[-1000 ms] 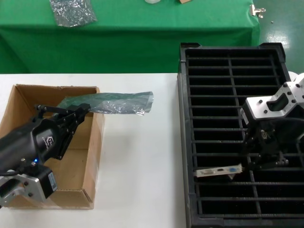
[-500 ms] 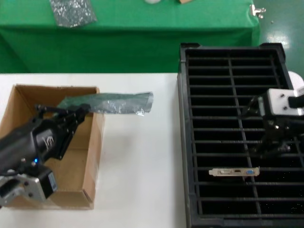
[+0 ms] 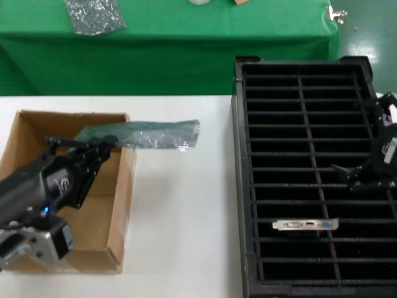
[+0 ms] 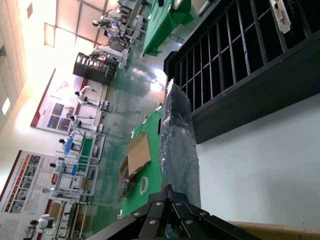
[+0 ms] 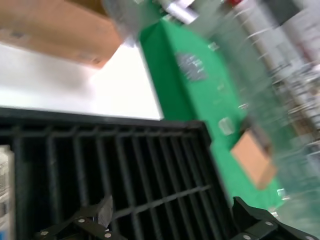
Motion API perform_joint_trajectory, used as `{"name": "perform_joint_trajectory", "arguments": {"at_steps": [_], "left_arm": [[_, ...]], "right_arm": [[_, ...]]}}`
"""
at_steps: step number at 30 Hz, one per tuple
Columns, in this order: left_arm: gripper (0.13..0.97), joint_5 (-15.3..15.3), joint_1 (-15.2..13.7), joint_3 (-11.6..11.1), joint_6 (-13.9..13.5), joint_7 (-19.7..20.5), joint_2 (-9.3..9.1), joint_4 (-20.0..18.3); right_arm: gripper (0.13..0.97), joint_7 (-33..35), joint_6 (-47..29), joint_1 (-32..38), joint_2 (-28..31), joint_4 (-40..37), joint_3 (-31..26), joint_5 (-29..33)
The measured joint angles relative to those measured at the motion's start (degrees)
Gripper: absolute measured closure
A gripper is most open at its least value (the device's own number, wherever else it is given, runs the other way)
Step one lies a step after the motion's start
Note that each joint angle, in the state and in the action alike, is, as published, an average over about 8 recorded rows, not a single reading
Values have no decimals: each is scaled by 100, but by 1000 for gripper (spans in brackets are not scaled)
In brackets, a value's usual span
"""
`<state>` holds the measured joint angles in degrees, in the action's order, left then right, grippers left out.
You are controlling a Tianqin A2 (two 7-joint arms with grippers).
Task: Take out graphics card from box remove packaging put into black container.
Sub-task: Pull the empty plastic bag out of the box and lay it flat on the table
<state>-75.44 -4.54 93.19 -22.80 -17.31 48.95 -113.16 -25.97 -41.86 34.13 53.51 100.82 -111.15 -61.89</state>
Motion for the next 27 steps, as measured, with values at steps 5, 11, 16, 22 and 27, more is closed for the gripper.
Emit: {"name": "perform_joint_trajectory", "arguments": {"at_steps": [5,11,16,22,27], "left_arm": [[958,0,0,0,0,0,0,0],[958,0,0,0,0,0,0,0],[958,0,0,0,0,0,0,0],[958,0,0,0,0,0,0,0],[958,0,0,0,0,0,0,0]], "right_arm": [[267,943,1112,-1027,-275,-15,808,-440],[186,2310,2068,-1725,-629,-280,1278,-1369],[172,3671,2491,-2093,-1066,-587,1598,-2208],[140,5257,2085,-2337,-1689,-884,2301,-3089],[129,6045,1601,-2449,-1934,-983,2743,-3631]]}}
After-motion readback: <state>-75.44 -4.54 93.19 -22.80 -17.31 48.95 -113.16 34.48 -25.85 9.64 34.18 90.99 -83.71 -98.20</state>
